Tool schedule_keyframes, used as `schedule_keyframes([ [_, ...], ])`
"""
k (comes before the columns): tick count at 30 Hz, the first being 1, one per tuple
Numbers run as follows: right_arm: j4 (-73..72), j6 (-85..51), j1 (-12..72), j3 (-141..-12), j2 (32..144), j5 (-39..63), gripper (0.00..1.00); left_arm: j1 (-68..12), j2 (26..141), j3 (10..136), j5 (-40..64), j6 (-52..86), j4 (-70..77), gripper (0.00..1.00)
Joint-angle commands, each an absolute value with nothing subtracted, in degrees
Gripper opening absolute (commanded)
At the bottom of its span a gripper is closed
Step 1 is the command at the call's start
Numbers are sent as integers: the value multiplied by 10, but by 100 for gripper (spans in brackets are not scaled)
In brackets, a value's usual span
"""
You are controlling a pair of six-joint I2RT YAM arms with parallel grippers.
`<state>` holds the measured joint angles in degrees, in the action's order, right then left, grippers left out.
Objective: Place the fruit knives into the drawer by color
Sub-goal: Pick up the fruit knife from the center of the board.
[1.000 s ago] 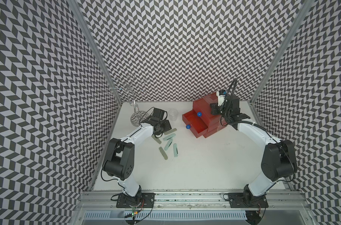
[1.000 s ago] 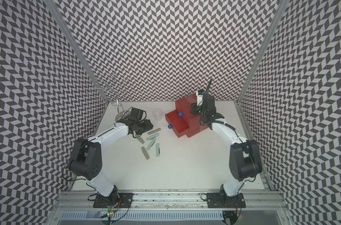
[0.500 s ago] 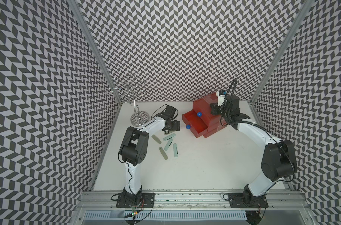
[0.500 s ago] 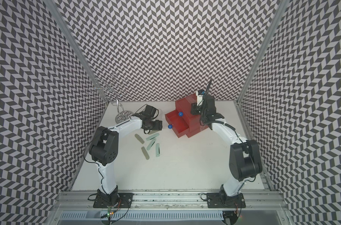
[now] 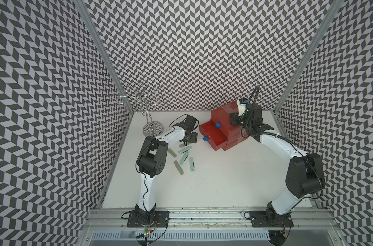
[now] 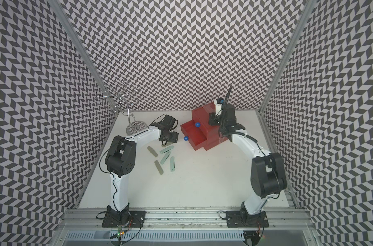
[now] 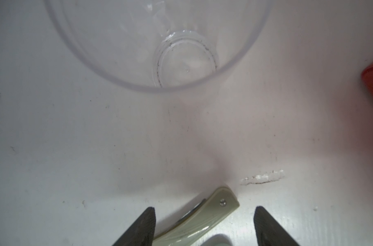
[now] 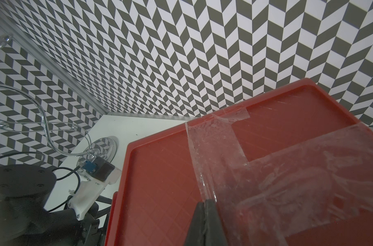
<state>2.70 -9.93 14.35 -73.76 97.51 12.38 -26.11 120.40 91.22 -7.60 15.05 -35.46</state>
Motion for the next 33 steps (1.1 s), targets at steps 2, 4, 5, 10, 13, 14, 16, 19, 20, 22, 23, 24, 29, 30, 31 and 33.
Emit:
schedule_keyframes([
  [2, 207, -113, 151, -671, 1074, 144, 0, -261, 1210, 924, -91, 145, -369, 74],
  [4, 207, -113, 151, -671, 1074, 144, 0, -261, 1209, 920, -89, 144, -368, 74],
  [5, 207, -113, 151, -671, 1073, 144, 0, -261, 1208, 917, -87, 145, -367, 74],
  [10, 207, -114, 151, -671, 1074, 145, 0, -262, 1203, 901, -71, 147, -357, 74],
  [13, 207, -114, 151, -671, 1074, 145, 0, -262, 1204, 897, -70, 146, -357, 74],
  [14, 207, -114, 152, -671, 1073, 145, 0, -262, 1205, 896, -71, 145, -358, 74],
  [16, 207, -114, 151, -670, 1073, 145, 0, -262, 1204, 894, -71, 144, -358, 74],
  [19, 207, -114, 151, -671, 1074, 145, 0, -262, 1206, 894, -76, 143, -358, 74],
  [20, 207, -114, 151, -671, 1074, 145, 0, -262, 1208, 895, -78, 142, -359, 74],
  [22, 206, -114, 151, -671, 1074, 145, 0, -262, 1211, 896, -79, 141, -362, 74],
  [23, 206, -115, 151, -671, 1074, 145, 0, -263, 1213, 897, -80, 141, -364, 74],
  [24, 206, -115, 151, -670, 1074, 145, 0, -262, 1214, 897, -82, 140, -364, 74],
  [29, 206, -115, 151, -671, 1075, 145, 0, -261, 1218, 895, -88, 139, -367, 74],
  [30, 205, -115, 152, -671, 1076, 146, 0, -261, 1219, 894, -89, 140, -367, 74],
  [31, 205, -115, 152, -671, 1075, 146, 0, -260, 1220, 893, -90, 139, -367, 74],
  [33, 206, -115, 151, -671, 1076, 145, 0, -258, 1221, 892, -91, 140, -368, 74],
])
